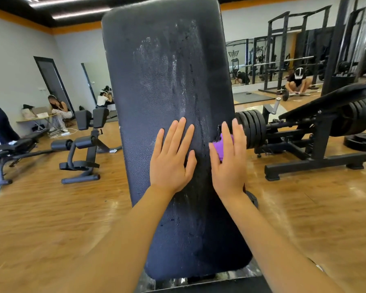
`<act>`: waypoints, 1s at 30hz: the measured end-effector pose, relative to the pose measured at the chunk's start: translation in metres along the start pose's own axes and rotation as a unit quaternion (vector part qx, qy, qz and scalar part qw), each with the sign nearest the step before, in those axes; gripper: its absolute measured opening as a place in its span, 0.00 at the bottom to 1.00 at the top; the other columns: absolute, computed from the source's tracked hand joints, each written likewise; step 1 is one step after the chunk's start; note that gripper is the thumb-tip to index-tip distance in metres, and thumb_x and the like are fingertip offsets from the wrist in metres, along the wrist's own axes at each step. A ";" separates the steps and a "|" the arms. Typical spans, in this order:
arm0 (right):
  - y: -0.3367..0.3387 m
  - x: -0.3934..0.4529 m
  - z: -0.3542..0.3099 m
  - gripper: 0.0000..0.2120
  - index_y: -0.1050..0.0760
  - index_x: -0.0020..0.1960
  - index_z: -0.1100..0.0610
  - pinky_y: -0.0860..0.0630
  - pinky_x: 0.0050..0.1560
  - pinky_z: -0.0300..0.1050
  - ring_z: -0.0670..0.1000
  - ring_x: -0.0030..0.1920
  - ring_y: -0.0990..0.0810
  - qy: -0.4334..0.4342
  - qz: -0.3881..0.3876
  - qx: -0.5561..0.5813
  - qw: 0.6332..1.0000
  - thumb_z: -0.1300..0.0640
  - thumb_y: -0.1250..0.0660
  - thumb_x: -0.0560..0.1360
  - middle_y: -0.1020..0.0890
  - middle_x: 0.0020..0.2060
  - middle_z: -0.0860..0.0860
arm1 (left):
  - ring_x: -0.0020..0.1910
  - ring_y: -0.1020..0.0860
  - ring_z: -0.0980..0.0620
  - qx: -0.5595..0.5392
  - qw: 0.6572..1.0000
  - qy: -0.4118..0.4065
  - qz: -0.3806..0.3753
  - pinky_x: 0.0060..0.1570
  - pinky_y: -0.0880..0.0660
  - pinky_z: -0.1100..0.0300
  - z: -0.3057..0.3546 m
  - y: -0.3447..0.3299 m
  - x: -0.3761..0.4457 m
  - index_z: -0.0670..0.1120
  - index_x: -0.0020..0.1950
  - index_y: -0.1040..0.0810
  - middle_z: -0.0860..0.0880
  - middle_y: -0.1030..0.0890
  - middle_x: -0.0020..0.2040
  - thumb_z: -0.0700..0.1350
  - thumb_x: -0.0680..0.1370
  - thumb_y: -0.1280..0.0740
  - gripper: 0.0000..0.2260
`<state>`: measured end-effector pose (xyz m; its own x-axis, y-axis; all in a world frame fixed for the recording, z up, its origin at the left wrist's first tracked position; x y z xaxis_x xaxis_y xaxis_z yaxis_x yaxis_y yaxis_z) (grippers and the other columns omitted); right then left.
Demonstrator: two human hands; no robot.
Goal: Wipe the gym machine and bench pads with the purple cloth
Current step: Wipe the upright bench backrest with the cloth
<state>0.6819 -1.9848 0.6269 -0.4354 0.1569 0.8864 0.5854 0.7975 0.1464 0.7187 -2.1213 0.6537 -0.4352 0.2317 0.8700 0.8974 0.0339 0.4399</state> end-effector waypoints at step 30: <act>-0.023 0.033 -0.034 0.25 0.37 0.77 0.57 0.39 0.75 0.55 0.58 0.77 0.41 0.147 -0.049 -0.153 0.976 0.50 0.45 0.81 0.36 0.76 0.57 | 0.79 0.41 0.46 -0.026 0.999 0.020 0.028 0.77 0.44 0.46 -0.007 0.001 -0.004 0.43 0.78 0.34 0.44 0.37 0.79 0.48 0.82 0.45 0.24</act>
<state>0.6770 -2.0177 0.6673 -0.3102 -0.1211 0.9429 0.7478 0.5813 0.3206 0.7212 -2.1289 0.6519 -0.3881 0.1925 0.9013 0.9157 -0.0296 0.4007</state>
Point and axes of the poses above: each hand's wrist, its own x-axis towards the middle knuckle, its own y-axis out of the back of the hand, z = x × y, the point moved 9 cm from there along x, towards the middle knuckle
